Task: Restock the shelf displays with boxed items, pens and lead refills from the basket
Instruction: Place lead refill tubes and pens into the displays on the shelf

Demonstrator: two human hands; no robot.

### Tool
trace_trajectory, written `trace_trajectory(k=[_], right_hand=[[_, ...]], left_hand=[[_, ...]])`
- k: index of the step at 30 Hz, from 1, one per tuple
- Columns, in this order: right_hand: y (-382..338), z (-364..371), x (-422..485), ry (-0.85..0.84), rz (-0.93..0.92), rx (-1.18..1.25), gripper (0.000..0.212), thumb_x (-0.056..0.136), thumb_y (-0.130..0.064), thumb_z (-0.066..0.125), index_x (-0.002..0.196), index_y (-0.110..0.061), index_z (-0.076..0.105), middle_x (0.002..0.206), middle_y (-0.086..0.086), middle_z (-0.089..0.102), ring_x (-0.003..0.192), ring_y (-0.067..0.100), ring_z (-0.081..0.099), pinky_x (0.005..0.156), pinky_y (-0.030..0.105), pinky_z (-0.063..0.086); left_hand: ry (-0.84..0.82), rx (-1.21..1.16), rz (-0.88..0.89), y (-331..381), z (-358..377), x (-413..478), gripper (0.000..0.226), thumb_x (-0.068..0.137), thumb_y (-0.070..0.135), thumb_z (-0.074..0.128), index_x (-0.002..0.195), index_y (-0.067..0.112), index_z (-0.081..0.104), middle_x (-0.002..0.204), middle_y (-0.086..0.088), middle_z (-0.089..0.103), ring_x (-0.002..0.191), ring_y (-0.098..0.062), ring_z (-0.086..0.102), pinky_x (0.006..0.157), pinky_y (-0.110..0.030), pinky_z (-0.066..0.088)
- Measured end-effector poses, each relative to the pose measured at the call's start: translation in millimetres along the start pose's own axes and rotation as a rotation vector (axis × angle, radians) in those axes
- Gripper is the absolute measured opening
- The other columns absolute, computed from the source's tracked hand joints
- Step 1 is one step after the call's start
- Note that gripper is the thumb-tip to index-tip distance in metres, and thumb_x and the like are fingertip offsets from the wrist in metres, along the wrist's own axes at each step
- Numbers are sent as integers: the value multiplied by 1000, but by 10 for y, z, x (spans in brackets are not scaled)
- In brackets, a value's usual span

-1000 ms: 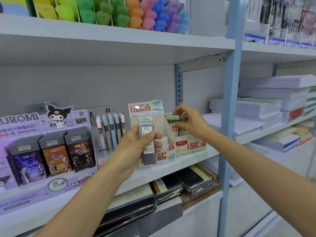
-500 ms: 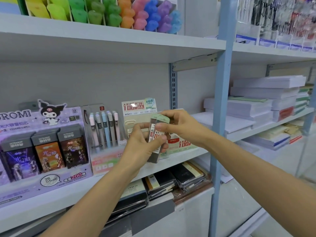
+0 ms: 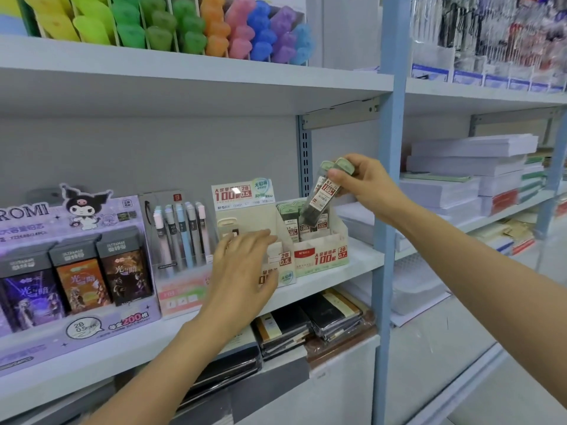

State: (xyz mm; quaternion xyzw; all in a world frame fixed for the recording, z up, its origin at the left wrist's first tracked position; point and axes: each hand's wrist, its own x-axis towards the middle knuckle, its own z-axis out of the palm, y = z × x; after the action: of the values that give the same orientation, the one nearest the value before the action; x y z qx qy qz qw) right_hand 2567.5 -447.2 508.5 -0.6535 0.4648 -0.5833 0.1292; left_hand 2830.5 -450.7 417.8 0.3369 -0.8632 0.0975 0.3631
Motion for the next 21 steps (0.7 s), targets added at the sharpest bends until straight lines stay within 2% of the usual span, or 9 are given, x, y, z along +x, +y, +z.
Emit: trace_trajectory(k=[4,7,10,12,16,18,20,21], right_hand=[[94,228,41,-66,-59,-102,9,93,-15,63,102,-13,63,94,5,67,85,12,67,71,24,57],[152,395,65,-132,-98,-270,15,93,-22,62,107,-16,62,97,-1,66,90,13,65,74,27,58],[207,461,87,-248,-50,-362,16,93,-24,63,107,-17,62,99,1,67,92,15,65,81,32,57],[234,519,80,-311,-4,-376,17,91,-23,65,107,-20,60,101,1,68,91,14,67,79,30,58],[307,672,28,-186,-47,-390,28,85,-21,72,104,-27,52,98,-3,68,77,4,65,63,14,52],[354,739,-11,-110,-119,-482,26,85,-21,73,104,-24,56,102,-7,63,81,1,58,71,17,50],[390,767,-47,-61,-176,-604,26,87,-25,70,111,-21,61,111,-4,59,96,7,53,83,28,50],[395,764,-65,-41,-189,-642,28,89,-27,68,115,-19,63,117,-1,56,103,10,49,87,29,47]], left_hand=[[-35,131,33,-12,63,-63,53,87,30,63,137,19,49,137,3,53,130,-17,45,119,-42,5],[-38,158,40,-4,78,-74,55,86,29,64,138,18,47,133,2,56,127,-17,48,119,-43,6],[-42,159,47,-3,71,-84,57,87,30,63,140,19,45,135,3,54,128,-17,46,119,-42,5],[-37,161,57,-16,77,-87,57,87,30,63,140,19,45,134,2,55,127,-17,47,119,-43,7],[-19,164,75,-33,96,-79,57,85,28,65,138,18,46,133,1,56,126,-18,48,119,-45,11],[-15,174,80,-44,104,-83,58,85,27,65,138,17,46,133,0,55,126,-19,48,119,-46,12],[-16,184,91,-48,104,-84,59,85,27,64,140,17,44,136,0,53,129,-19,45,120,-46,10],[-20,188,97,-51,101,-86,60,87,27,63,142,16,42,139,0,51,132,-19,42,120,-46,8]])
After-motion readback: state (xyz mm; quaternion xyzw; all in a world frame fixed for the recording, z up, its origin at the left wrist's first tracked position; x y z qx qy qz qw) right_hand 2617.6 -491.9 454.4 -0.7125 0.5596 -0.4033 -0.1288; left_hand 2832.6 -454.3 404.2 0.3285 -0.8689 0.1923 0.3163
